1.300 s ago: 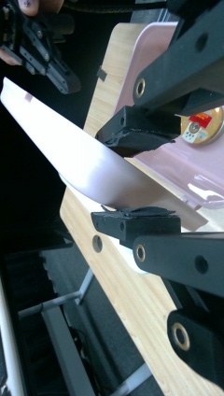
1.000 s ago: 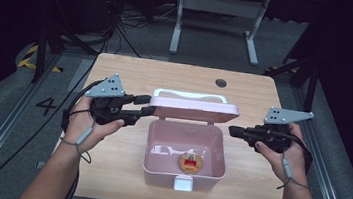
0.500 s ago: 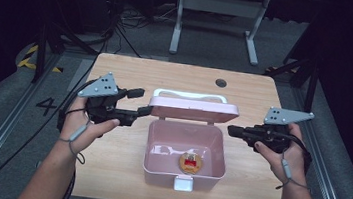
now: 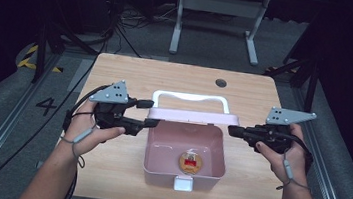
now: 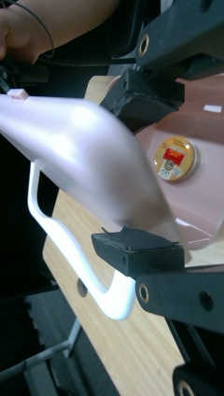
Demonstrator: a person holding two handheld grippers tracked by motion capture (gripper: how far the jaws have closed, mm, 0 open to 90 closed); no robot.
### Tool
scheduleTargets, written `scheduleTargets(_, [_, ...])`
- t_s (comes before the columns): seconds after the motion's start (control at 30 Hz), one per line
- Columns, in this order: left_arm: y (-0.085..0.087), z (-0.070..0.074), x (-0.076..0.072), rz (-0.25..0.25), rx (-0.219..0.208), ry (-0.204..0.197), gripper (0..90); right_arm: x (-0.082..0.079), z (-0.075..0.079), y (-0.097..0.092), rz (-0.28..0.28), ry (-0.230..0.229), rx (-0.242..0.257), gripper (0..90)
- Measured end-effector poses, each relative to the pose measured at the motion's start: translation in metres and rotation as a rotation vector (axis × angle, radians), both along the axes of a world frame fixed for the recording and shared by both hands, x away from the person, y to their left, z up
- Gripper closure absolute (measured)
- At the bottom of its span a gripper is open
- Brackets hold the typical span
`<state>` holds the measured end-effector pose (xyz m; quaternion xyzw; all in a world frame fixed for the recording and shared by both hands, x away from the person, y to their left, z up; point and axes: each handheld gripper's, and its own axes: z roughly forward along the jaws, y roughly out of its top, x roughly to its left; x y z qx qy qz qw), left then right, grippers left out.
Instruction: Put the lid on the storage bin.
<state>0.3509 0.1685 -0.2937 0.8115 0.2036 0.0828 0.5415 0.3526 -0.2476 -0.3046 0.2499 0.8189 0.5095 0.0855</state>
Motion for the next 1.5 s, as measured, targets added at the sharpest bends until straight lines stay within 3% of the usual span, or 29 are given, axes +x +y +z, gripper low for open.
scheduleTargets(0.07, [0.004, 0.000, -0.001, -0.007, 0.005, 0.018, 39.4, 0.000, 0.000, 0.000, 0.000, 0.000, 0.001, 90.0])
scheduleTargets(0.13, [0.008, 0.000, -0.002, -0.006, 0.045, 0.026, 37.2, 0.000, 0.000, 0.000, 0.002, 0.003, 0.001, 90.0])
scheduleTargets(0.4, [0.024, -0.011, 0.004, 0.031, 0.127, 0.079, 37.3, -0.001, 0.000, 0.001, 0.013, 0.012, -0.003, 90.0])
scheduleTargets(0.6, [0.034, -0.014, 0.009, 0.056, 0.121, 0.106, 37.3, -0.003, 0.000, 0.000, 0.029, 0.029, -0.016, 90.0])
scheduleTargets(0.87, [0.054, -0.024, 0.024, 0.171, 0.128, 0.128, 36.8, -0.005, 0.000, 0.000, 0.041, 0.048, -0.039, 89.6])
scheduleTargets(1.07, [0.061, -0.036, 0.037, 0.251, 0.173, 0.132, 36.5, -0.007, -0.002, 0.002, 0.053, 0.065, -0.068, 89.3])
scheduleTargets(1.3, [0.063, -0.046, 0.046, 0.259, 0.170, 0.172, 36.4, -0.011, -0.002, 0.003, 0.066, 0.076, -0.089, 89.0])
scheduleTargets(1.5, [0.063, -0.055, 0.055, 0.274, 0.204, 0.180, 36.4, -0.014, -0.004, 0.005, 0.080, 0.093, -0.110, 88.6])
